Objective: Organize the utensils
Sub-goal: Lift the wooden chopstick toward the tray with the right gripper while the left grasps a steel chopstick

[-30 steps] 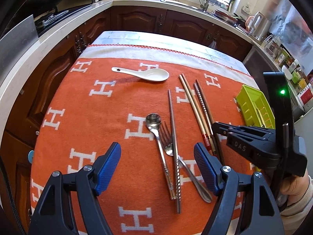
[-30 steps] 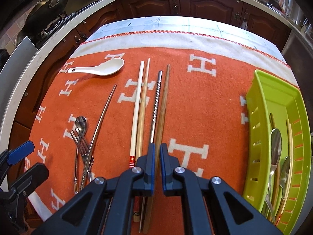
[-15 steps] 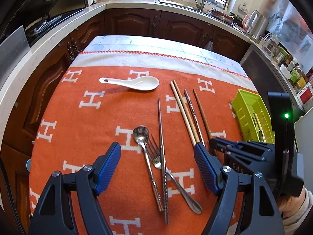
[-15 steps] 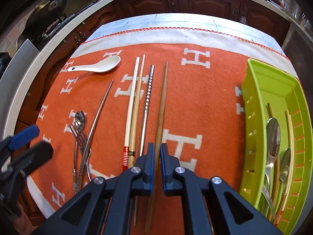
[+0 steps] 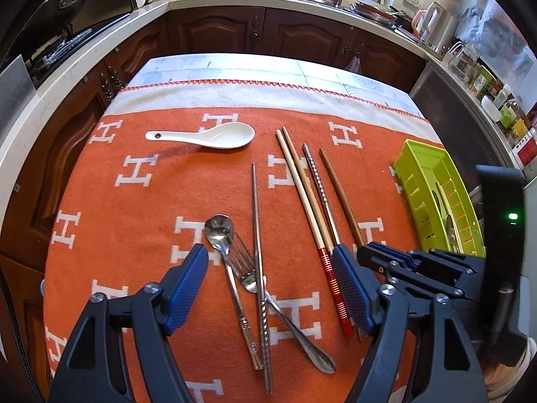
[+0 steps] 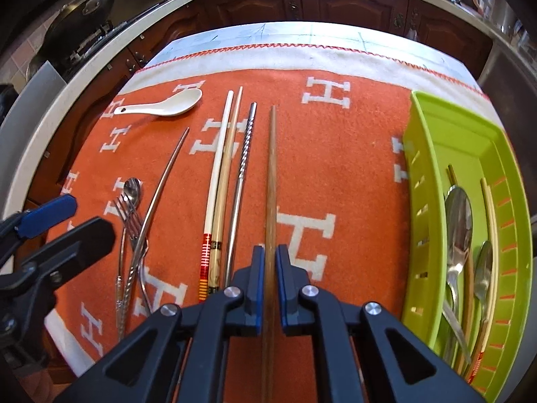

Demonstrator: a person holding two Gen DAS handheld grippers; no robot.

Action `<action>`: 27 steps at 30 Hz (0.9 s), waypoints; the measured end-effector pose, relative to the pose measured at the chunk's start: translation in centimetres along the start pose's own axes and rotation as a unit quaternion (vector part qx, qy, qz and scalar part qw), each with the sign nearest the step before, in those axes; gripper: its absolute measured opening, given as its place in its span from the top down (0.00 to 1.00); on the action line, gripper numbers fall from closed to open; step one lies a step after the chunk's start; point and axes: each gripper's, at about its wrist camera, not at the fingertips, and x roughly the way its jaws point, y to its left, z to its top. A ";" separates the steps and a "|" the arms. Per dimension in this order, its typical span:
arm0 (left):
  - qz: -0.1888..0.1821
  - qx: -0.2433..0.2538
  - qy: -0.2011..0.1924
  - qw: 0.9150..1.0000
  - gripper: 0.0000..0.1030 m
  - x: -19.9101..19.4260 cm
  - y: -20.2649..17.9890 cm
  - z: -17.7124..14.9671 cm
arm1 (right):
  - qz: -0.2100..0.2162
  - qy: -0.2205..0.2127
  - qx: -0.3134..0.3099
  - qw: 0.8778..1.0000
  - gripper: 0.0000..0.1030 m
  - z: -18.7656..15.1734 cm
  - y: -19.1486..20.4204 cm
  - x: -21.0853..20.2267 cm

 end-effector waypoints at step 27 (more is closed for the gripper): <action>-0.070 -0.032 0.078 0.994 0.79 7.9 -5.4 5.8 | 0.060 -0.127 0.164 0.976 0.94 -4.4 -11.7 -10.9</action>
